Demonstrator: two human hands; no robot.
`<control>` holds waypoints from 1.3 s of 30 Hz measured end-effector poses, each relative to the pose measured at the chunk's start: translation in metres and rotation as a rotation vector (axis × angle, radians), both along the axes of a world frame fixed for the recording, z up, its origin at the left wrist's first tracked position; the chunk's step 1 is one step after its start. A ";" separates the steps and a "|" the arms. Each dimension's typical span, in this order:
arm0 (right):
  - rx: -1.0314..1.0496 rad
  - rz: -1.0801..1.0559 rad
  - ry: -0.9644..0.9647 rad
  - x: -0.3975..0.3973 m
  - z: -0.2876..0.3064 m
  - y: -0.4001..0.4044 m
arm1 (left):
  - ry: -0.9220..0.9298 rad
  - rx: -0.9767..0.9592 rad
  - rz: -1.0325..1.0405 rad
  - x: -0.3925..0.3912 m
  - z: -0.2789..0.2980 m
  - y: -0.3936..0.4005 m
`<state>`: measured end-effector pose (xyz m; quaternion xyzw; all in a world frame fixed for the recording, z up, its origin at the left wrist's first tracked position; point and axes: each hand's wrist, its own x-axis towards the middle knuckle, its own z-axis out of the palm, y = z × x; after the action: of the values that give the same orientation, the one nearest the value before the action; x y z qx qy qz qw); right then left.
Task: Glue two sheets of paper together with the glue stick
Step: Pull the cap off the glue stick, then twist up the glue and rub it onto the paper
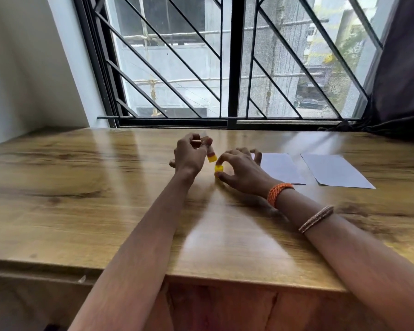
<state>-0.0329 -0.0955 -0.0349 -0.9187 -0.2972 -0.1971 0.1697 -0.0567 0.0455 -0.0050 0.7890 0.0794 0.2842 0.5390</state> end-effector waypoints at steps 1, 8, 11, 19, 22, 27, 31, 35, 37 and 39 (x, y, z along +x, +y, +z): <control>0.010 -0.017 -0.027 -0.002 0.002 0.001 | -0.008 -0.080 -0.025 0.000 0.001 0.000; 0.035 -0.091 -0.521 -0.022 0.022 0.004 | 0.019 -0.572 -0.165 -0.009 0.013 -0.015; -0.032 -0.179 -0.622 -0.026 0.026 0.004 | 0.050 -0.627 -0.179 -0.013 0.017 -0.020; -0.014 -0.200 -0.810 -0.021 0.032 -0.006 | -0.042 -0.617 -0.178 -0.005 0.015 -0.019; 0.102 -0.140 -0.739 -0.022 0.034 -0.006 | -0.088 -0.615 -0.334 -0.006 0.018 -0.021; 0.326 -0.057 -0.455 -0.022 0.034 -0.001 | -0.136 -0.648 -0.587 -0.011 0.019 -0.022; 0.207 -0.133 -0.445 -0.022 0.031 -0.002 | -0.142 -0.646 -0.524 -0.011 0.018 -0.021; 0.102 -0.239 -0.562 -0.027 0.036 -0.006 | -0.169 -0.650 -0.440 -0.011 0.014 -0.022; 0.034 -0.277 -0.601 -0.029 0.038 -0.007 | -0.175 -0.653 -0.423 -0.011 0.014 -0.025; 0.007 -0.317 -0.618 -0.032 0.039 -0.005 | -0.184 -0.654 -0.403 -0.010 0.014 -0.025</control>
<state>-0.0647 -0.1003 0.0038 -0.8497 -0.1876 -0.4909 0.0421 -0.0664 0.0200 0.0093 0.5469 -0.0394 0.2019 0.8116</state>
